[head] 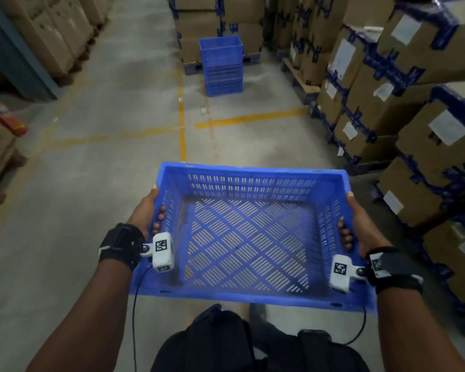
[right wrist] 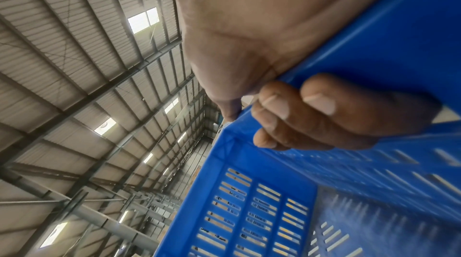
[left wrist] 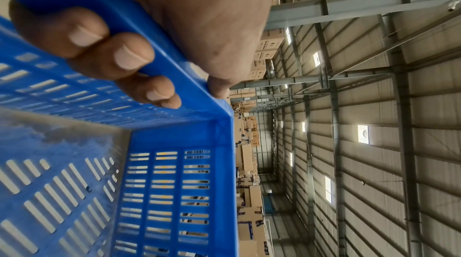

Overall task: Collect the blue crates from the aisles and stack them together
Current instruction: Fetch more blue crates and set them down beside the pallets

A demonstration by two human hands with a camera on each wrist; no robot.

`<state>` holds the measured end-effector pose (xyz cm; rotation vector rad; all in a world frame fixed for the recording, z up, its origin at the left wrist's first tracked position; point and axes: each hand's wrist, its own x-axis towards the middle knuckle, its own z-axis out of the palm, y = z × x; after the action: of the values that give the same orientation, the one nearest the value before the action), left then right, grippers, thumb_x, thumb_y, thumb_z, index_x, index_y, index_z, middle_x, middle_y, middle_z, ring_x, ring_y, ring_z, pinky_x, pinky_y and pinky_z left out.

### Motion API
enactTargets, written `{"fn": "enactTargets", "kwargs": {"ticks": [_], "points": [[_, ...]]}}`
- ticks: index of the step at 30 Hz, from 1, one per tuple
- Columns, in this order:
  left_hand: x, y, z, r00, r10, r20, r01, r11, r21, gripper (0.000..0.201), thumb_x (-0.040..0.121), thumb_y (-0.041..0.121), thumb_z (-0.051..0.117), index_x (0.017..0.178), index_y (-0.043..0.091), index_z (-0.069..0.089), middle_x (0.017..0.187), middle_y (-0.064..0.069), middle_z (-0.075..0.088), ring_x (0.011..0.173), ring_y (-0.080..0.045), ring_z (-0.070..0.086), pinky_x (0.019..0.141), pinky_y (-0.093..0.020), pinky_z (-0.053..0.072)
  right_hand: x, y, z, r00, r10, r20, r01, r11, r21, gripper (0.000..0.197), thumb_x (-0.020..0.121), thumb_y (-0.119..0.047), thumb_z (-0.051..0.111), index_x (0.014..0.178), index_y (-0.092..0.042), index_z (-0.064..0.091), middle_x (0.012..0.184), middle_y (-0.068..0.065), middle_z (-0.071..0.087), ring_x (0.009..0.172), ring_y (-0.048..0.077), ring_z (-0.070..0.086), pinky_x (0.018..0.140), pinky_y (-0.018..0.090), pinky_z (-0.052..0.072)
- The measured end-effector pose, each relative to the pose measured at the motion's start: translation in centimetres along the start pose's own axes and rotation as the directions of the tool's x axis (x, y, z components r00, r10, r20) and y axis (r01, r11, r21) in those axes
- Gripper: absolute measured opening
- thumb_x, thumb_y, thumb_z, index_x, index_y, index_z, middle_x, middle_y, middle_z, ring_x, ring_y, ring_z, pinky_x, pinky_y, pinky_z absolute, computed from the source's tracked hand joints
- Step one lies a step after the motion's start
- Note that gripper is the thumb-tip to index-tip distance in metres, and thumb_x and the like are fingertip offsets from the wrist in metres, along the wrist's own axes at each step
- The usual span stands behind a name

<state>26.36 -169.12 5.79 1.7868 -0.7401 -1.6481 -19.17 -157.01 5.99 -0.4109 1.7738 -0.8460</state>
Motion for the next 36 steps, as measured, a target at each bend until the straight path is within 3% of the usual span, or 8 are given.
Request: {"fn": "enactTargets", "kwargs": {"ticks": [9, 14, 23, 27, 36], "points": [[15.0, 13.3, 2.5, 0.995, 0.023, -0.098, -0.031, 0.996, -0.084, 0.065, 0.085, 0.083, 0.038, 0.069, 0.020, 0.046, 0.054, 0.002, 0.034, 0.033, -0.010, 0.019, 0.035, -0.013, 0.015, 16.0, -20.1, 5.8, 0.995, -0.069, 0.073, 0.075, 0.994, -0.085, 0.084, 0.059, -0.101, 0.044, 0.062, -0.017, 0.042, 0.051, 0.000, 0.025, 0.039, 0.017, 0.018, 0.038, 0.022, 0.019], [26.8, 22.1, 3.9, 0.996, -0.001, -0.091, -0.008, 0.995, -0.099, 0.066, 0.088, 0.081, 0.038, 0.069, 0.018, 0.044, 0.051, 0.002, 0.032, 0.031, -0.009, 0.018, 0.034, -0.012, 0.013, 26.4, -29.7, 11.1, 0.995, -0.040, 0.089, 0.050, 0.992, -0.114, 0.081, 0.069, -0.096, 0.042, 0.065, -0.015, 0.042, 0.051, 0.000, 0.026, 0.043, 0.017, 0.019, 0.041, 0.025, 0.018], [48.1, 44.3, 7.8, 0.997, 0.043, -0.064, -0.045, 0.999, -0.021, 0.065, 0.087, 0.082, 0.037, 0.069, 0.020, 0.046, 0.052, 0.003, 0.033, 0.032, -0.009, 0.018, 0.035, -0.014, 0.014, 43.2, -48.6, 18.6, 0.998, -0.044, 0.040, 0.045, 0.999, -0.022, 0.080, 0.074, -0.093, 0.040, 0.065, -0.014, 0.042, 0.052, 0.001, 0.026, 0.047, 0.019, 0.020, 0.050, 0.032, 0.017], [55.8, 53.1, 10.5, 0.996, 0.080, -0.037, -0.079, 0.996, 0.031, 0.065, 0.087, 0.083, 0.036, 0.070, 0.021, 0.046, 0.051, 0.004, 0.034, 0.032, -0.009, 0.020, 0.035, -0.014, 0.014, 50.0, -55.4, 20.4, 0.999, -0.042, -0.013, 0.042, 0.999, 0.005, 0.082, 0.072, -0.096, 0.037, 0.064, -0.015, 0.042, 0.052, 0.000, 0.027, 0.043, 0.018, 0.020, 0.046, 0.028, 0.017], [75.9, 69.4, 16.9, 0.996, 0.053, -0.075, -0.049, 0.997, 0.060, 0.064, 0.087, 0.082, 0.035, 0.074, 0.021, 0.047, 0.050, 0.003, 0.036, 0.034, -0.010, 0.020, 0.039, -0.014, 0.015, 71.2, -72.9, 25.7, 1.000, 0.008, -0.001, -0.008, 1.000, -0.022, 0.081, 0.069, -0.097, 0.037, 0.063, -0.017, 0.043, 0.049, -0.001, 0.029, 0.040, 0.015, 0.021, 0.041, 0.022, 0.018]]}}
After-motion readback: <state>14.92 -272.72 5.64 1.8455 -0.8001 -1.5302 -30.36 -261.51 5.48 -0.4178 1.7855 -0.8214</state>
